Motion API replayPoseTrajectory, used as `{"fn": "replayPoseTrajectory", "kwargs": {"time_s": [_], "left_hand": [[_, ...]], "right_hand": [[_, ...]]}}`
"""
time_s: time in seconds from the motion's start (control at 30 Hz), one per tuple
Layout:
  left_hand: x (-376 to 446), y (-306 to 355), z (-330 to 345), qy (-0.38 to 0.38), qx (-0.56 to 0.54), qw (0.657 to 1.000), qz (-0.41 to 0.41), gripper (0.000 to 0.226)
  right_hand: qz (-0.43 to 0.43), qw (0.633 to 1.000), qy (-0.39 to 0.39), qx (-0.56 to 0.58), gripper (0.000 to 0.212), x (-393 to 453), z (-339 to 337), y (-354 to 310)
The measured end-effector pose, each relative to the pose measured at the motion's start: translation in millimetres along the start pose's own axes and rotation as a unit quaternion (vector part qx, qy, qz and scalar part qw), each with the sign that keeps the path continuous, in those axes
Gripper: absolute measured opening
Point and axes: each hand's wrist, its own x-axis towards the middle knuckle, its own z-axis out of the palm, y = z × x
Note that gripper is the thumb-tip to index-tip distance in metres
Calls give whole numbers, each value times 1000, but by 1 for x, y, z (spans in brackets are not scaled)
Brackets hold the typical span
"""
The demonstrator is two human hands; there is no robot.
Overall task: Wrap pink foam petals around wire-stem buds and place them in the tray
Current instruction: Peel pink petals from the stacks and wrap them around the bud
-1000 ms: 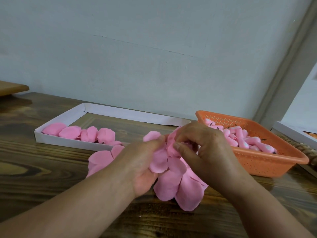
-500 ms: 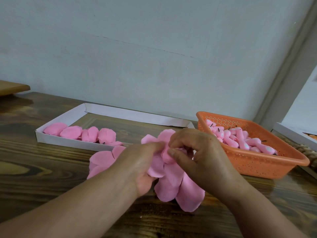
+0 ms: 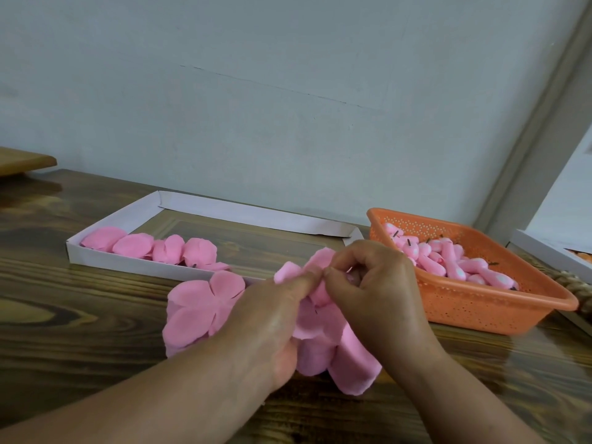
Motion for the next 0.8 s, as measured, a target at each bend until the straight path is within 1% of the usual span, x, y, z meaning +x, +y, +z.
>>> {"fn": "replayPoseTrajectory", "kwargs": {"time_s": [0.07, 0.13, 0.23, 0.3, 0.37, 0.4, 0.5, 0.53, 0.57, 0.63, 0.8], "left_hand": [[0, 1, 0, 24, 11, 1000, -6, 16], [-1, 2, 0, 24, 16, 999, -15, 21], [0, 3, -1, 32, 26, 999, -22, 12], [0, 5, -1, 38, 32, 998, -28, 2], [0, 7, 0, 39, 32, 998, -34, 2], [0, 9, 1, 35, 28, 998, -36, 2], [-2, 13, 0, 17, 18, 999, -42, 20], [-2, 14, 1, 16, 17, 999, -41, 21], [-2, 15, 1, 18, 17, 999, -39, 17], [-2, 14, 1, 26, 14, 999, -36, 7], [2, 8, -2, 16, -3, 999, -28, 9]], "right_hand": [[3, 1000, -14, 10, 18, 0, -1, 0], [10, 999, -47, 27, 20, 2, -4, 0], [9, 992, -119, 44, 20, 7, -14, 0], [-2, 984, -176, 41, 14, 11, -22, 0], [-18, 974, -224, 24, 18, 12, -29, 1], [-38, 972, -234, 9, 22, 13, -31, 1], [-122, 965, -231, -39, 29, 12, -34, -1], [-140, 963, -228, -46, 29, 11, -35, -2], [-150, 962, -224, -50, 27, 11, -35, -2], [-146, 963, -219, -59, 23, 11, -34, -2], [-124, 961, -227, -101, 16, 8, -25, -3]]}}
